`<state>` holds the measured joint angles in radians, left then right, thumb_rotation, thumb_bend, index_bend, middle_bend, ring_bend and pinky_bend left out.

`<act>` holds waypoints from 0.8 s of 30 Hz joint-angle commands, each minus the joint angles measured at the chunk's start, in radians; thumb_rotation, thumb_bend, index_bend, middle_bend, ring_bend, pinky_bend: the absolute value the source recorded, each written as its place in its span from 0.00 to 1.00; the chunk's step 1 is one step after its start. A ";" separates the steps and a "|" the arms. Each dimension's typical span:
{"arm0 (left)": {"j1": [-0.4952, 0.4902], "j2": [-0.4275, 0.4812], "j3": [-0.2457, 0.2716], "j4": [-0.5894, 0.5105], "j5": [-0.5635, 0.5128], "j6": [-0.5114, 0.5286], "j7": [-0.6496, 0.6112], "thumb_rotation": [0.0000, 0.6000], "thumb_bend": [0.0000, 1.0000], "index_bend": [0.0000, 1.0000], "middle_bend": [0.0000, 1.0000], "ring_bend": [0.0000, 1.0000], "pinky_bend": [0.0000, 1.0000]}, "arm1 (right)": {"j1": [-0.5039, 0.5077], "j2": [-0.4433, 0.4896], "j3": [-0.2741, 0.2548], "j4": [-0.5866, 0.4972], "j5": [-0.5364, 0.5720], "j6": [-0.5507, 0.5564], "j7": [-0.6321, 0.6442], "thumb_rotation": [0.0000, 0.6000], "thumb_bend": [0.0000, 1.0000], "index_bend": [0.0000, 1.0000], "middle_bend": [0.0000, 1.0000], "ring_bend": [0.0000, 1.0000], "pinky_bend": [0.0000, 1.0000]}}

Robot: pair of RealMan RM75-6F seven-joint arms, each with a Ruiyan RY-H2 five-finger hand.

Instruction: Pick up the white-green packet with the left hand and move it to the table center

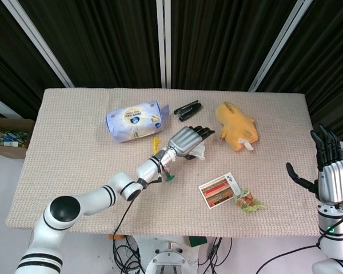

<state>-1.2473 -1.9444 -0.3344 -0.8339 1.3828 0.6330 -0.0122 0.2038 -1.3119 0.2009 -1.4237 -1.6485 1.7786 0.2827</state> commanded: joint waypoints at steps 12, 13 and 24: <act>0.444 0.636 0.210 -0.871 -0.091 0.382 0.406 1.00 0.10 0.00 0.00 0.00 0.19 | -0.067 0.020 -0.075 0.053 -0.033 0.030 -0.031 1.00 0.30 0.00 0.00 0.00 0.01; 0.497 0.678 0.245 -0.914 -0.067 0.441 0.418 1.00 0.10 0.00 0.00 0.00 0.19 | -0.078 0.026 -0.094 0.060 -0.034 0.020 -0.038 1.00 0.30 0.00 0.00 0.00 0.01; 1.055 0.750 0.527 -0.744 0.097 1.016 0.216 0.83 0.06 0.00 0.00 0.00 0.18 | -0.195 0.166 -0.231 -0.076 0.165 -0.225 -0.300 1.00 0.30 0.00 0.00 0.00 0.00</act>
<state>-0.3480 -1.2155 0.0907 -1.6980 1.4224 1.5023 0.2916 0.0357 -1.1703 -0.0043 -1.4750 -1.5227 1.5942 0.0191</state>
